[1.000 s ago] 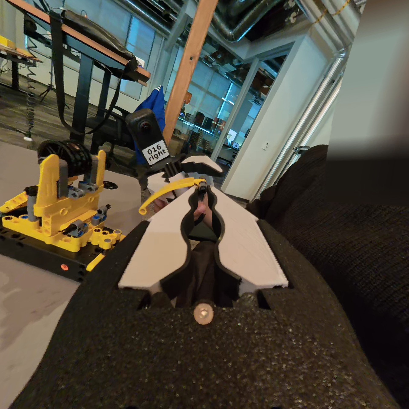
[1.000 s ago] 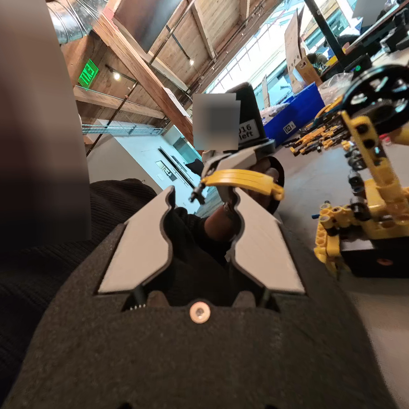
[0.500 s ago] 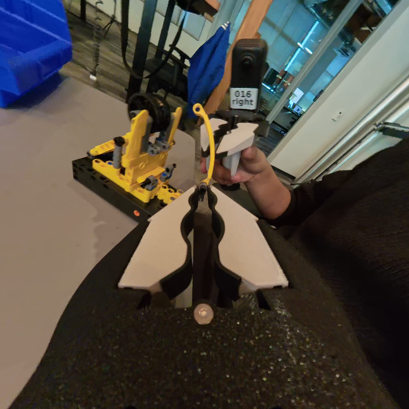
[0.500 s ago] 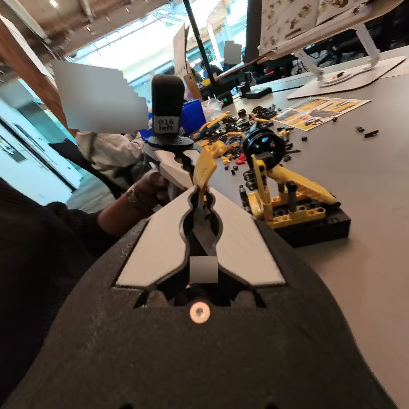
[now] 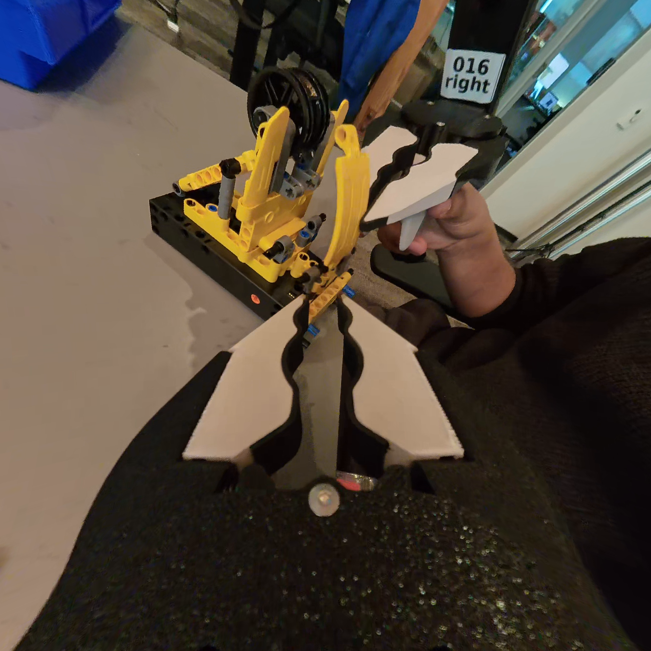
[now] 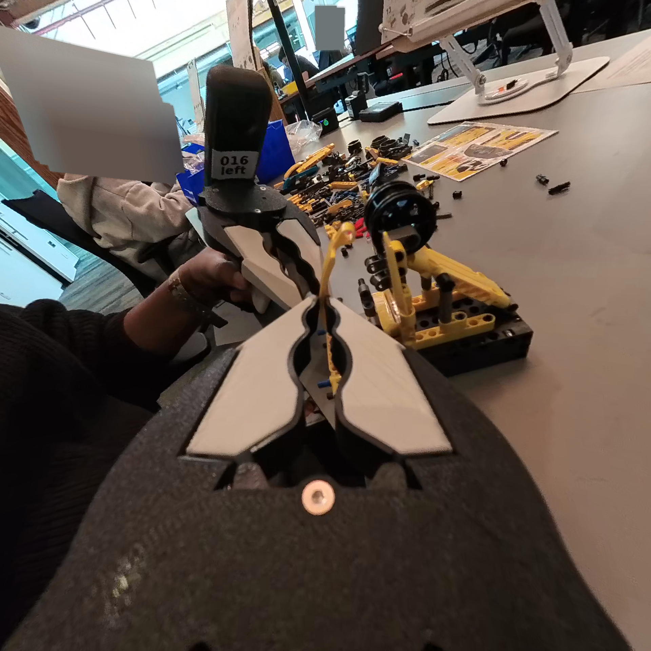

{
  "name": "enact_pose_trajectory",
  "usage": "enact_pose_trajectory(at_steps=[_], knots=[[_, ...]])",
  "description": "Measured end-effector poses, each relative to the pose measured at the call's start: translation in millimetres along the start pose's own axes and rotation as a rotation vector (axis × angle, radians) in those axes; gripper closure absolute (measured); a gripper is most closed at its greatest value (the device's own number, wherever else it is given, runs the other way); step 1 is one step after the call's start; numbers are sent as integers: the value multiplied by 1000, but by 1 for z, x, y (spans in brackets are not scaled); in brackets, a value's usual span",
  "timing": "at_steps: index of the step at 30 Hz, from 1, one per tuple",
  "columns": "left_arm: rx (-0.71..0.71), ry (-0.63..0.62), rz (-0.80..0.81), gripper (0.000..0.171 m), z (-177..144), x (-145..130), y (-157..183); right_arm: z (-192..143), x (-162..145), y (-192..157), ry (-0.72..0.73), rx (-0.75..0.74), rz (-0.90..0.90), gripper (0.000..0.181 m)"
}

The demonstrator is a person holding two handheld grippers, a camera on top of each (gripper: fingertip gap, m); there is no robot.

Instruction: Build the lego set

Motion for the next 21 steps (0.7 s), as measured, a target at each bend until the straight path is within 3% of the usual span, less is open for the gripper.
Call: enact_pose_trajectory(at_steps=[9,21], knots=[[-45,58,-3,154,-6,10,-1,3,-8,-6,-31,45,6,179],[-125,-86,154,153,2,1,-4,3,-10,-4,-72,80,-39,179]])
Point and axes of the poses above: each gripper's, where its closed fingertips meet, z out along the fingers, x out of its top, y = z × x across the jaws, the point moved 2 cm from there along -z, back along the fingers, and after that the axes turned 14 degrees about y, right-handed, at the moved point
